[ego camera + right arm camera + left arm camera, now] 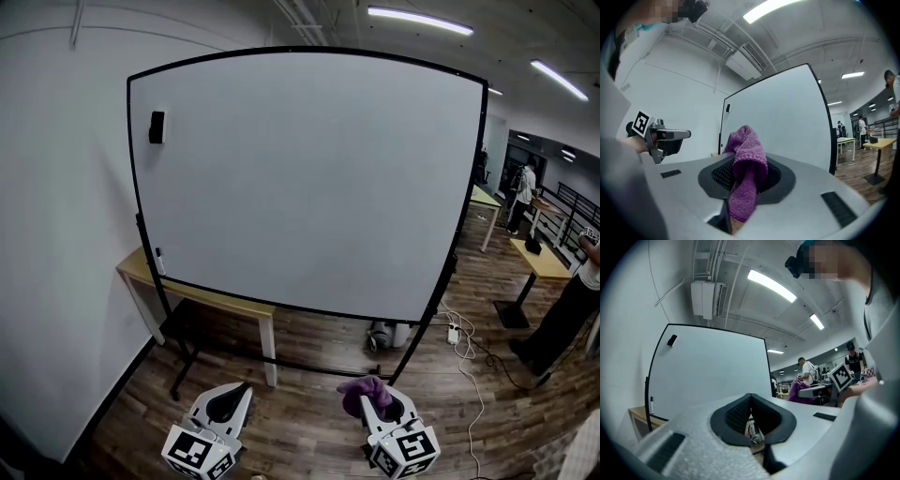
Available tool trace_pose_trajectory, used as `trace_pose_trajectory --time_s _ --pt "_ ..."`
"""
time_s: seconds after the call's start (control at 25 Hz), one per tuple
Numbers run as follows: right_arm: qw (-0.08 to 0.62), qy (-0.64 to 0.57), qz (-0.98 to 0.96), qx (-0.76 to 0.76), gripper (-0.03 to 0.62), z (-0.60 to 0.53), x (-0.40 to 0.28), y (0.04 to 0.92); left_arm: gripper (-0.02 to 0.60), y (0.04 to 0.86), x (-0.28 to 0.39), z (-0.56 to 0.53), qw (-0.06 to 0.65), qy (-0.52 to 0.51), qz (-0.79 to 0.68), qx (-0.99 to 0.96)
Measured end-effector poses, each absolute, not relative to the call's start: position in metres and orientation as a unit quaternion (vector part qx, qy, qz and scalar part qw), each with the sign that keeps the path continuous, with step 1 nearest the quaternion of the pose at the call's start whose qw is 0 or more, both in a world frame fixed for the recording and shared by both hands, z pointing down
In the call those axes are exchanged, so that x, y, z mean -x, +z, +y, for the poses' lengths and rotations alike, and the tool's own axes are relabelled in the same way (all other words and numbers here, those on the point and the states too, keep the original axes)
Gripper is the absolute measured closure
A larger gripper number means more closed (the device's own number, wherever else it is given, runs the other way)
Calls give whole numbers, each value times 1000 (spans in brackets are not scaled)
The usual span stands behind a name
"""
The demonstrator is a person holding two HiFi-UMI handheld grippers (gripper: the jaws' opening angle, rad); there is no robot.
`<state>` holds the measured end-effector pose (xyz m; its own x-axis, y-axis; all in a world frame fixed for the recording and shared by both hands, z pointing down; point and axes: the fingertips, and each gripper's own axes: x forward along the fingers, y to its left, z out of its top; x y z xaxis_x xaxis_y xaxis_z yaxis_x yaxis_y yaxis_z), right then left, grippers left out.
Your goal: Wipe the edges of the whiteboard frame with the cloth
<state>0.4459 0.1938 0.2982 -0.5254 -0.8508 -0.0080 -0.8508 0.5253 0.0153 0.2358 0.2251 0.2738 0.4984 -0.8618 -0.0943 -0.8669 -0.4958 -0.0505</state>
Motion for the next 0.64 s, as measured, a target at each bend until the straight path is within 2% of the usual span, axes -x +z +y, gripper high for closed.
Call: trace_pose_trajectory --time_s 0.64 --pt "-13 0 -870 -492 516 202 -463 302 565 274 -253 226 58 33 493 867"
